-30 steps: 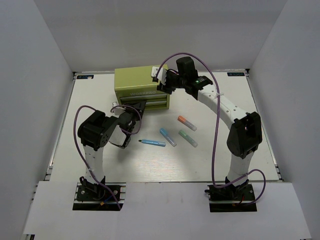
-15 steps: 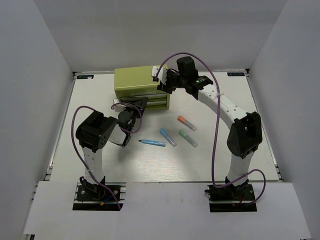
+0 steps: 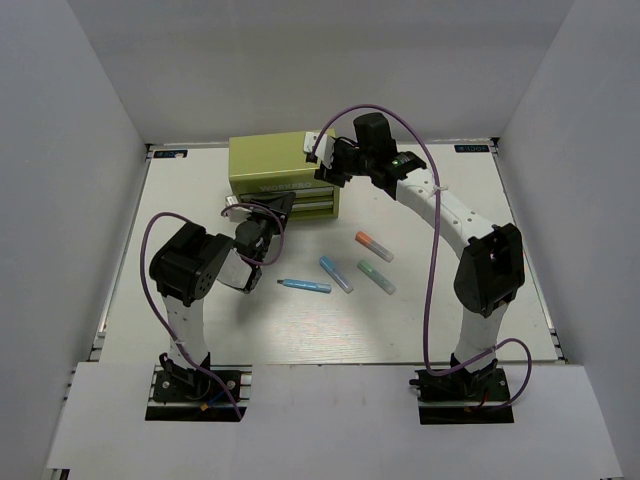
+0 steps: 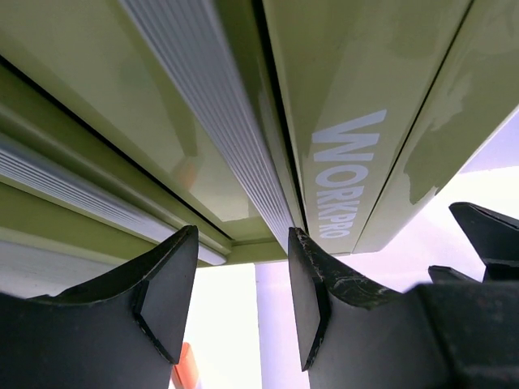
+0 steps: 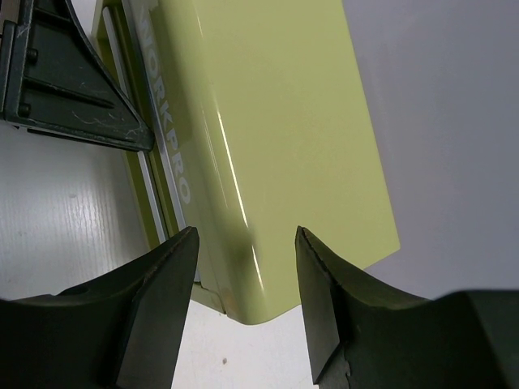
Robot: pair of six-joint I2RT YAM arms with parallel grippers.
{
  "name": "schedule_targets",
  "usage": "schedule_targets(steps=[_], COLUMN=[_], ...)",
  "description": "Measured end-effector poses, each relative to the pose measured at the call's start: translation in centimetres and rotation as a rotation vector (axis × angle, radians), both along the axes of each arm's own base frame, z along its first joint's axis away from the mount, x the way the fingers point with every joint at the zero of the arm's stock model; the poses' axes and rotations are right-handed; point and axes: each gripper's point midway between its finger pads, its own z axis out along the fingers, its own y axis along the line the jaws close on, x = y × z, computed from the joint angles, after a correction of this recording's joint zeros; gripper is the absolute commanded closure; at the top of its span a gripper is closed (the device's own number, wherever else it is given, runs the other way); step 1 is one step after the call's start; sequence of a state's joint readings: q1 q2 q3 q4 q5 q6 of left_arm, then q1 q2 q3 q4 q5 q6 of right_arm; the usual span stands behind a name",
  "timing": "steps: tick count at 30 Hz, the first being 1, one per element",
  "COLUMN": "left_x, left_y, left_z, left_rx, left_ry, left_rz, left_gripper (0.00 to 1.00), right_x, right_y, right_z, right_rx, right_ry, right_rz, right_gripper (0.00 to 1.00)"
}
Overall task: Sort the stationery into containers
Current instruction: Open the drawer in the storage box.
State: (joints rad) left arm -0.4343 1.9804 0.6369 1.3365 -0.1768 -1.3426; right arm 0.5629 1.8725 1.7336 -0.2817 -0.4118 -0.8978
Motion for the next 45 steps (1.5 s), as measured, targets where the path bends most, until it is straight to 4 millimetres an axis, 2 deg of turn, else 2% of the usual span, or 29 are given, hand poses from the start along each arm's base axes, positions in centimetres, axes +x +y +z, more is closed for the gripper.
schedule_targets(steps=[8, 23, 34, 41, 45], left_x=[0.5, 1.1, 1.3, 1.7, 2.0], left_y=[0.1, 1.3, 1.2, 1.0, 1.0], left_z=[0.6, 0.3, 0.3, 0.8, 1.2], left_rx=[-0.007, -0.007, -0.043, -0.085, -0.108], left_ry=[-0.016, -0.008, -0.024, -0.051, -0.068], left_rz=[0.018, 0.093, 0.133, 0.166, 0.184], left_gripper=[0.42, 0.44, 0.47, 0.53, 0.61], right_x=[0.2, 0.8, 0.9, 1.1, 1.1], right_y=[-0.2, -0.2, -0.3, -0.5, -0.6], right_z=[0.0, -0.8, -0.9, -0.8, -1.1], right_rx=[-0.004, -0.011, -0.012, -0.019, -0.032], right_ry=[-0.003, -0.002, -0.002, -0.013, -0.017], right_rz=[-0.009, -0.022, -0.024, -0.022, -0.016], right_gripper=[0.43, 0.43, 0.43, 0.43, 0.42])
